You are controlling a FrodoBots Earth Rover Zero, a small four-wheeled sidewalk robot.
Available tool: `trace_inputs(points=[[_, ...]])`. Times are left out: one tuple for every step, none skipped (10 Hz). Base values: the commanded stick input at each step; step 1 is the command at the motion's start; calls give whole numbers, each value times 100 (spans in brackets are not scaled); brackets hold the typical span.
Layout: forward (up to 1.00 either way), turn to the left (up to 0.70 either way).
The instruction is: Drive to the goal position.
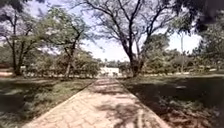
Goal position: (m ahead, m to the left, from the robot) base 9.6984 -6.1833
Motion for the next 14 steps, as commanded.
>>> trace_inputs(points=[[50,0],[50,0],[50,0],[50,0],[50,0],[50,0],[50,0],[50,0],[50,0],[50,0],[50,0],[50,0],[50,0],[50,0]])
